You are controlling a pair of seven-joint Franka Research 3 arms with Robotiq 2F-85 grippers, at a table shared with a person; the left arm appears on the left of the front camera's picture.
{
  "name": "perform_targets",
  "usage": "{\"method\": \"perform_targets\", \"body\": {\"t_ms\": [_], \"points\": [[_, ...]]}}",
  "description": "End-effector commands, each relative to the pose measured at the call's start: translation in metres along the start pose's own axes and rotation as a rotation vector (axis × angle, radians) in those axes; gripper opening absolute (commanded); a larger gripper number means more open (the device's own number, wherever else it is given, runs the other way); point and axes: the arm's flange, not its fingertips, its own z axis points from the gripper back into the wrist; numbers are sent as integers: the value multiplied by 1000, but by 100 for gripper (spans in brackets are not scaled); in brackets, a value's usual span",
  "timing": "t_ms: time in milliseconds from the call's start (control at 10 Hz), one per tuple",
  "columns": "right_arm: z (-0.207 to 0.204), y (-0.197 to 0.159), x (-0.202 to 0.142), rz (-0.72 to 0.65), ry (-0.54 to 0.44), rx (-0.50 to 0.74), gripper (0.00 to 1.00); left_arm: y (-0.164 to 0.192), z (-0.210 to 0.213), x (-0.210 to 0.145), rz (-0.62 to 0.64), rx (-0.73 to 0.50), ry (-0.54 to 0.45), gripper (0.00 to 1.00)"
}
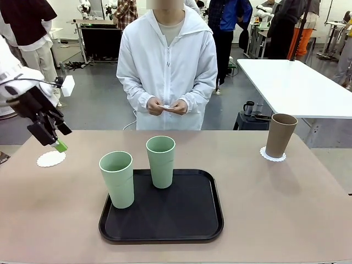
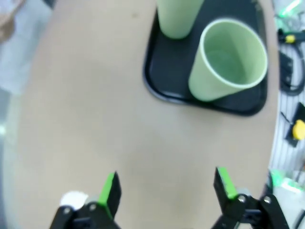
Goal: Place coasters on the table and set cups on them.
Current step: Take one Reusable plastic cup from the Flat Tray and place it on a coaster set by the human.
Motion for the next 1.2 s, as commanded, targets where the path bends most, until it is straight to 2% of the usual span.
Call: {"method": "perform_targets", "body": {"t_ms": [0,300,600,900,1100], "points": [[0,0,0,0,-3,-6,100,0,-30,-22,-127,-49,-195,100],[0,0,0,0,-3,-6,100,2,-43,-46,-208,-169,-456,100],[0,0,0,0,-3,-6,100,7,-62,-71,-198,-238,-614,100],[0,0,0,0,-3,-6,100,2,-80,-86,-182,-268,-710,100],[0,0,0,0,-3,-6,100,-5,-74,-90,-152,-246,-698,100]]}}
